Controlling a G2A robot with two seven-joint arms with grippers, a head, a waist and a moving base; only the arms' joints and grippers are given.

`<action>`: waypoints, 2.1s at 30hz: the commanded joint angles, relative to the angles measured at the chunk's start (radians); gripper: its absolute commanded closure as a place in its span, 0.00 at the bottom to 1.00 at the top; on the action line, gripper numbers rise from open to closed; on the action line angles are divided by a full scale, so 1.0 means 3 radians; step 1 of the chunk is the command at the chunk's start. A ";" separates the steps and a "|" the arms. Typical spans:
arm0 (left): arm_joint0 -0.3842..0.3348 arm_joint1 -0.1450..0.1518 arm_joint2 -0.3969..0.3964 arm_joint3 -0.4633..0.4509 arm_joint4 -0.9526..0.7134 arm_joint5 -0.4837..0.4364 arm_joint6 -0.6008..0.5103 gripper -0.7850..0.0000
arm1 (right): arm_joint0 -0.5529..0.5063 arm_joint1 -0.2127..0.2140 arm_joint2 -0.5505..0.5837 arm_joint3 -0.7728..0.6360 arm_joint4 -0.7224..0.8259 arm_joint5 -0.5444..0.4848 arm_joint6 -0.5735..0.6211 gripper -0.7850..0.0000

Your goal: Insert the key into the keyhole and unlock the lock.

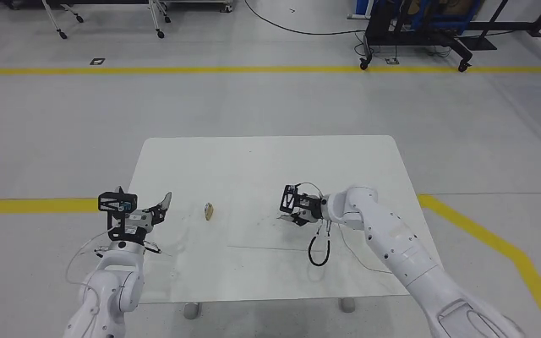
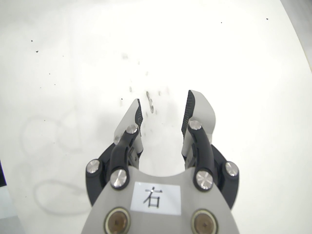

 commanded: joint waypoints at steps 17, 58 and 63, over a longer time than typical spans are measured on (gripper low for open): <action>0.0000 0.0000 0.0000 0.0000 0.0000 0.0000 0.0000 0.00 | 0.0213 -0.0082 -0.0345 0.0126 -0.0054 -0.0252 0.0222 0.90; 0.0000 0.0000 0.0000 0.0000 0.0000 0.0000 0.0000 0.00 | -0.0445 0.0165 0.0798 0.0410 0.2551 -0.0613 -0.0704 1.00; 0.0000 0.0000 0.0000 0.0000 0.0000 0.0000 0.0000 0.00 | -0.0445 0.0165 0.0798 0.0410 0.2551 -0.0613 -0.0704 1.00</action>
